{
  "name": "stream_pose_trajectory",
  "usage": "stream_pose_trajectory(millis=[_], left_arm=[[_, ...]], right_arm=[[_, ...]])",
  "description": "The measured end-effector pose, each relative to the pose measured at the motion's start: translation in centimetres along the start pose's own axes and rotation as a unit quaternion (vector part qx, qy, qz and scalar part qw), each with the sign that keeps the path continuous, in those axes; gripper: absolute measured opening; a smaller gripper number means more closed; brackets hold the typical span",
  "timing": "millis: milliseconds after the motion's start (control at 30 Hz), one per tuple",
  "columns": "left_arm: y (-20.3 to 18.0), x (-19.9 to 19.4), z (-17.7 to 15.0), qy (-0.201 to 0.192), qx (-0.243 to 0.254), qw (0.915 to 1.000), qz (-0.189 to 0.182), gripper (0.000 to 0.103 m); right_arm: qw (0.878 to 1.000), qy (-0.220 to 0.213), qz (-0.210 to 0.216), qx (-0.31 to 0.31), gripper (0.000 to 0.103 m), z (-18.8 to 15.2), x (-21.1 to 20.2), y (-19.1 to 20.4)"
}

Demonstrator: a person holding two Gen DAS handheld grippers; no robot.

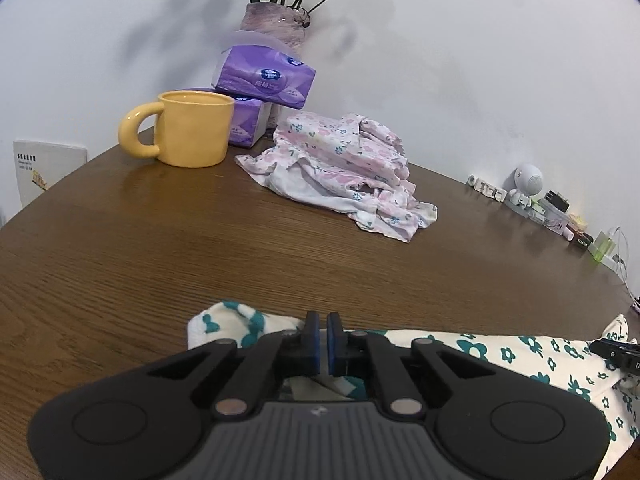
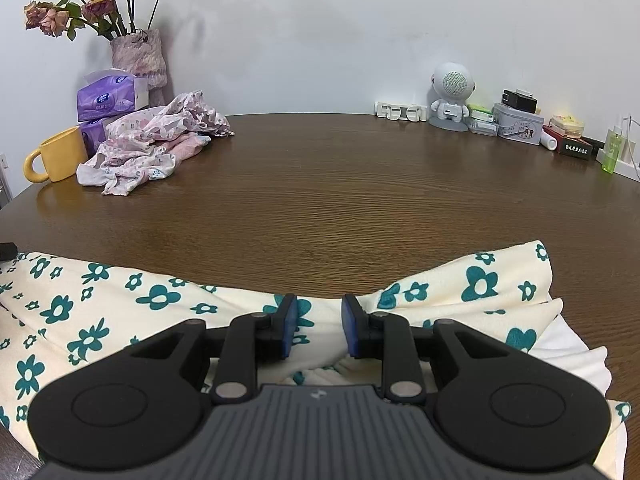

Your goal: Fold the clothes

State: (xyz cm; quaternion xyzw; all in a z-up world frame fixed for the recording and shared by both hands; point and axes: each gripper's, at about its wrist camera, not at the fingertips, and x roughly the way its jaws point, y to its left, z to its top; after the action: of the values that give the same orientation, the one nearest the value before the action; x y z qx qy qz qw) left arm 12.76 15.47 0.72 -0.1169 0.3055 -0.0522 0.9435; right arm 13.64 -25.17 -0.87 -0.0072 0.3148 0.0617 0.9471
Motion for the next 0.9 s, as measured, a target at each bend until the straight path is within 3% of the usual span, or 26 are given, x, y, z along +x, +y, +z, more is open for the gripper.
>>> stream_pose_trajectory(millis=[533,600,633,900], left_arm=[[1.1,-1.8,-0.3,-0.034,-0.020,0.9992,0.004,0.005],[1.3,-2.0,-0.4,-0.037,-0.021,0.9989,0.017,0.010],[1.4,-2.1,-0.4,-0.039,-0.022,0.9987,0.024,0.019],[2.3,-2.1,-0.4,-0.032,-0.035,0.9983,0.034,0.020]], right_arm=[[1.000,0.000,0.000,0.000,0.025,0.0,0.0,0.1],[1.000,0.001,0.000,-0.001,0.025,0.0,0.0,0.1],[1.000,0.001,0.000,-0.001,0.025,0.0,0.0,0.1],[1.000,0.001,-0.001,-0.002,0.025,0.1,-0.1,0.1]])
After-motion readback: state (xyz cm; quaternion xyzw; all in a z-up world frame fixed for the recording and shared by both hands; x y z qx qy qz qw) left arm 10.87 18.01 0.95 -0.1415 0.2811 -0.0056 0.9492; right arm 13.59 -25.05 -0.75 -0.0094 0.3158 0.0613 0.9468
